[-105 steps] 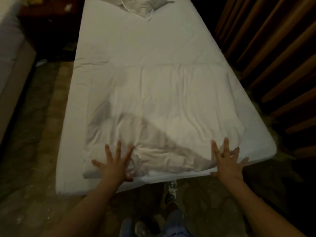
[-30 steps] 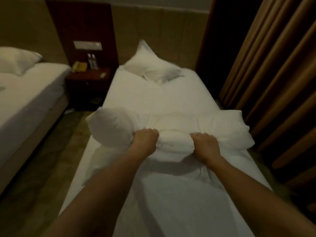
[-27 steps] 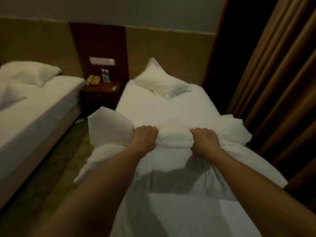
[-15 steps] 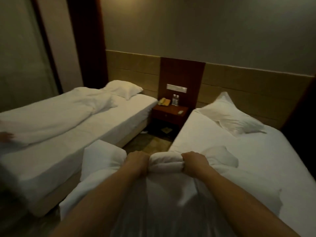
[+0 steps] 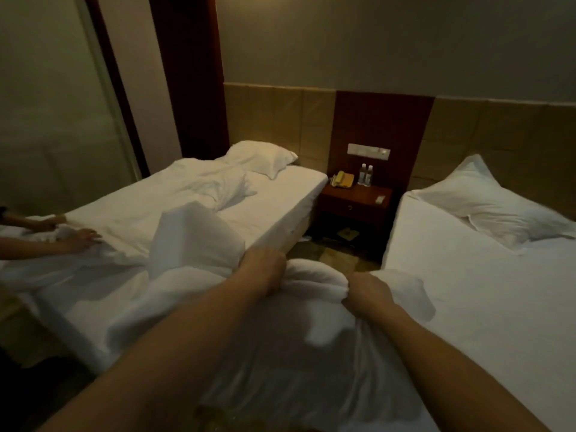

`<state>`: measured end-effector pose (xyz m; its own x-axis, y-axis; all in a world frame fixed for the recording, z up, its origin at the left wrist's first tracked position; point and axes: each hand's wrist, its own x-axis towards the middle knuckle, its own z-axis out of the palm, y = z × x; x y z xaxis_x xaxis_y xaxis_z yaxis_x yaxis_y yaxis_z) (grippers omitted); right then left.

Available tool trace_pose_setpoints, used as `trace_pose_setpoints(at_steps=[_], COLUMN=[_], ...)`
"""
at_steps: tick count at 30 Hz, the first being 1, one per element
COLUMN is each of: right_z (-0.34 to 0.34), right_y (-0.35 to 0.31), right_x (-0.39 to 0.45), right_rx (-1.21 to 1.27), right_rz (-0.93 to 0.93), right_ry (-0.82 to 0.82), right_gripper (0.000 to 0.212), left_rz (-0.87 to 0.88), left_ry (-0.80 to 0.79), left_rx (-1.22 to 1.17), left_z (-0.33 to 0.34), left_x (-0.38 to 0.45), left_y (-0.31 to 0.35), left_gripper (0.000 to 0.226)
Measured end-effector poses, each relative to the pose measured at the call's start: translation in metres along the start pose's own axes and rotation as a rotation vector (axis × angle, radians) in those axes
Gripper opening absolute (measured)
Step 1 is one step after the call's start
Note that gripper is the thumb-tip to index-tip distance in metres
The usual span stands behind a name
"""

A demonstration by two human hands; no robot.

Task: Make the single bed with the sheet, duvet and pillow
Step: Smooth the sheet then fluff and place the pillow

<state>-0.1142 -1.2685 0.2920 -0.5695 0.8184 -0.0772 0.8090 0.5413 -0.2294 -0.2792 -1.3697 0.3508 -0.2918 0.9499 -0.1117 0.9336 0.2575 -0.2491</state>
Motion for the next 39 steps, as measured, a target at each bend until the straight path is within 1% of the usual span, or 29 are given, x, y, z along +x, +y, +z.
trace_pose_setpoints(at_steps=[4, 9, 11, 13, 18, 20, 23, 26, 29, 31, 35, 37, 39], right_z=[0.002, -0.018, -0.031, -0.054, -0.104, -0.121, -0.146, -0.171, -0.194, -0.209, -0.246, -0.258, -0.269], right_y=[-0.012, 0.002, 0.017, 0.037, 0.103, 0.137, 0.192, 0.242, 0.292, 0.327, 0.418, 0.472, 0.526], right_x=[0.051, 0.162, 0.212, 0.262, 0.353, 0.385, 0.429, 0.462, 0.482, 0.494, 0.515, 0.518, 0.514], right_rx=[-0.014, -0.083, -0.116, -0.128, -0.151, -0.143, -0.128, -0.113, -0.087, -0.107, -0.162, -0.138, -0.140], right_rz=[0.038, 0.047, 0.086, 0.145, 0.294, 0.389, 0.522, 0.670, 0.802, 0.885, 1.008, 1.065, 1.142], right_ry=[0.006, 0.003, -0.022, -0.045, -0.007, 0.053, 0.189, 0.306, 0.398, 0.419, 0.434, 0.441, 0.390], right_gripper=[0.032, 0.030, 0.029, 0.028, 0.028, 0.032, 0.039, 0.038, 0.039, 0.039, 0.022, 0.020, 0.018], left_rz=[0.036, 0.068, 0.096, 0.142, 0.303, 0.396, 0.527, 0.665, 0.820, 0.900, 1.037, 1.104, 1.170], left_ry=[-0.007, -0.017, -0.043, -0.023, 0.054, 0.118, 0.283, 0.416, 0.487, 0.536, 0.564, 0.511, 0.473], left_rx=[0.032, 0.001, -0.022, -0.018, -0.047, -0.035, -0.001, 0.017, 0.005, -0.019, -0.048, -0.054, -0.064], left_z=[0.002, 0.003, -0.002, -0.016, -0.056, -0.077, -0.112, -0.151, -0.186, -0.208, -0.247, -0.262, -0.270], left_x=[0.052, 0.168, 0.227, 0.292, 0.438, 0.502, 0.587, 0.661, 0.720, 0.754, 0.823, 0.853, 0.877], left_y=[-0.026, -0.051, -0.052, -0.049, -0.017, 0.005, 0.045, 0.090, 0.142, 0.179, 0.273, 0.332, 0.396], left_gripper=[0.033, 0.035, 0.039, 0.039, 0.031, 0.029, 0.031, 0.032, 0.029, 0.026, 0.026, 0.026, 0.027])
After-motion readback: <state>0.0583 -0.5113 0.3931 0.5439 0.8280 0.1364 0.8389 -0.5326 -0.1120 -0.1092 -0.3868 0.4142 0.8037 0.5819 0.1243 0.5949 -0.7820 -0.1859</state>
